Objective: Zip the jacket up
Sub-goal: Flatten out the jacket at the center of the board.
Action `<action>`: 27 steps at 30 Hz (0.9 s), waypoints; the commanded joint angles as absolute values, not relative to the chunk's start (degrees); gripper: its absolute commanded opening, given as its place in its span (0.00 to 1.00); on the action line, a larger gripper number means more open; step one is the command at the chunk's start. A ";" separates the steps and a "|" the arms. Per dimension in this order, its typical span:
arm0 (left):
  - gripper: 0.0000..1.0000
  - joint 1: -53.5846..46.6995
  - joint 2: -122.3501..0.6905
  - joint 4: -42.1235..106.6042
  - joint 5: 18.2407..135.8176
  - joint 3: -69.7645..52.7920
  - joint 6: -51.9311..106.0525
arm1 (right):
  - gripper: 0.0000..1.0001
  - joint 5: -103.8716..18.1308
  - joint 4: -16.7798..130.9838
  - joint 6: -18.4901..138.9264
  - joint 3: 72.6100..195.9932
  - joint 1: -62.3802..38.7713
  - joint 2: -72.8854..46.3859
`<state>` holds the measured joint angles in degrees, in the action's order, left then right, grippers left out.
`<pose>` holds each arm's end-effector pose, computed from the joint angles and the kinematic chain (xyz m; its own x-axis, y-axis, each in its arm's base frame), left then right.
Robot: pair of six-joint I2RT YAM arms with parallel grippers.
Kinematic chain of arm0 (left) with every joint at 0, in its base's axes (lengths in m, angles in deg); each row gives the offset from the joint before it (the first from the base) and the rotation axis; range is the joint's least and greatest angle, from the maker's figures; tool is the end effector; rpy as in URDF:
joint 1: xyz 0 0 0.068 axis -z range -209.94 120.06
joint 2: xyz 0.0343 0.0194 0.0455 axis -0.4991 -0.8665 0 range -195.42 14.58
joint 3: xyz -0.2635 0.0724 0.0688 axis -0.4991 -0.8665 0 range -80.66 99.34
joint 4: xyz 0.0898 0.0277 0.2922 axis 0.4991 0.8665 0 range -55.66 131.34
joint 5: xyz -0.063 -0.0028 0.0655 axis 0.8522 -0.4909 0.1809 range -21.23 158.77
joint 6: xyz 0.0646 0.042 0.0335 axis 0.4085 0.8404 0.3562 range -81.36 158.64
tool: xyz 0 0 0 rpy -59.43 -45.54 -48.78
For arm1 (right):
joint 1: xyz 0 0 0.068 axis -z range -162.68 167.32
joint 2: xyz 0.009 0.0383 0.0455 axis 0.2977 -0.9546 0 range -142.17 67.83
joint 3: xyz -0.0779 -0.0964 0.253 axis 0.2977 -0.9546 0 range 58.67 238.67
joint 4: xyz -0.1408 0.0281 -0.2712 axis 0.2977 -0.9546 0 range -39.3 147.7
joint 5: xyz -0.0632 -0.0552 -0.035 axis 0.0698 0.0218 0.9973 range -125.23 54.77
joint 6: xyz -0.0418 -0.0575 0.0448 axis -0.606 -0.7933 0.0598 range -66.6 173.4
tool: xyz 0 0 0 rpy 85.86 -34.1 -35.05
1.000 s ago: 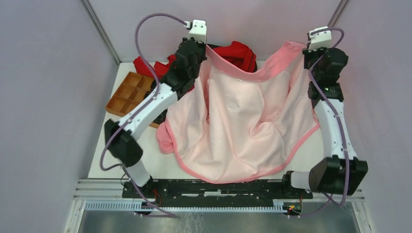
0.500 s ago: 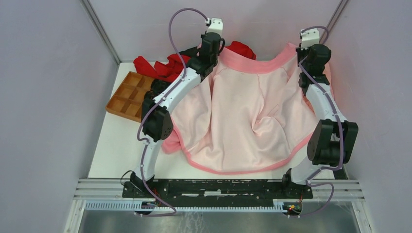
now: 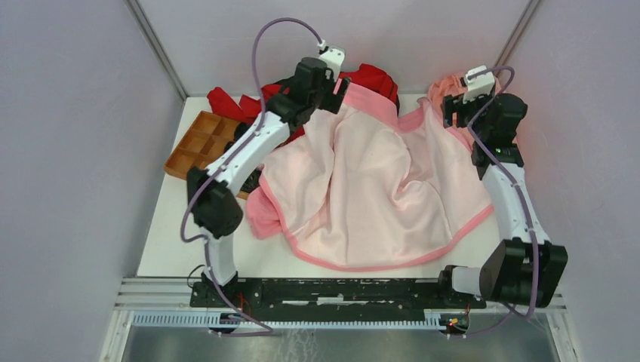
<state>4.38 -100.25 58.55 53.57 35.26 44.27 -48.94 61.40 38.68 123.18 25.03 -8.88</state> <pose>0.4735 -0.2997 0.3701 -0.2889 0.3118 -0.9052 0.3752 0.9067 0.1926 0.3989 -0.0365 0.3546 -0.1157 -0.2336 -0.9654 -0.1358 0.9665 -0.2176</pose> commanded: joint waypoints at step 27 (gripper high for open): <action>0.85 -14.06 -31.87 32.49 67.32 -57.36 -4.97 | 0.89 -101.37 85.48 53.85 84.14 17.72 7.70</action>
